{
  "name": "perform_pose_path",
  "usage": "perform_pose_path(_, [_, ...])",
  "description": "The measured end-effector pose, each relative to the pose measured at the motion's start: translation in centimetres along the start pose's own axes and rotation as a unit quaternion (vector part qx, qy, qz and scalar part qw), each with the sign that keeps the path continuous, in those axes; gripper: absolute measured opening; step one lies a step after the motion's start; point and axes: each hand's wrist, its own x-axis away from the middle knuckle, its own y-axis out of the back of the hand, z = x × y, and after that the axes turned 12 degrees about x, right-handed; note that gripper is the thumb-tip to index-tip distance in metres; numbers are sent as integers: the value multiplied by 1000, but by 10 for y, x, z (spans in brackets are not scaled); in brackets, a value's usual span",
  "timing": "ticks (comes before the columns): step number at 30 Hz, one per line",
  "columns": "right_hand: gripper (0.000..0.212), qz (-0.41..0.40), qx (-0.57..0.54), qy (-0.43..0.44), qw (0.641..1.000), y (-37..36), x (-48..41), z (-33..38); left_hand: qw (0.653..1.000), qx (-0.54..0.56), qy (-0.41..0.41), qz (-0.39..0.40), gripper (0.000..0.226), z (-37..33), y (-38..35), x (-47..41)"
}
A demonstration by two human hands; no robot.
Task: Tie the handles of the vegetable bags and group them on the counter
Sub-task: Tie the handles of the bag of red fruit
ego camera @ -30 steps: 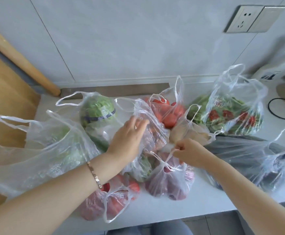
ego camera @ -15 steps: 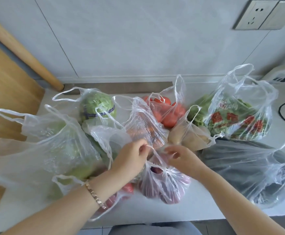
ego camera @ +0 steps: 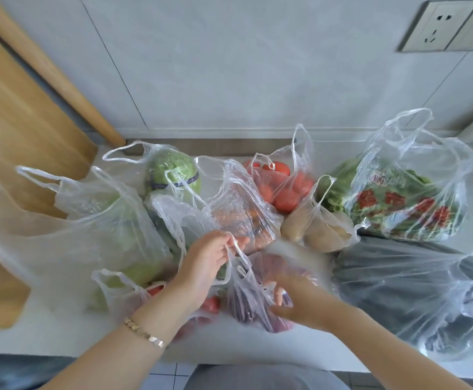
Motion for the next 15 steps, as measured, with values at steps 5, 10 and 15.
perform_pose_path(5, [33,-20,119,-9,993,-18,-4,-8,998,-48,6,35,24,12,-1,2])
perform_pose_path(10, [34,-67,77,13,995,-20,-4,-15,996,-87,-14,10,25,15,-1,0])
perform_pose_path(15, [42,-270,-267,24,925,19,21,-14,998,-48,-21,-14,23,16,5,-1])
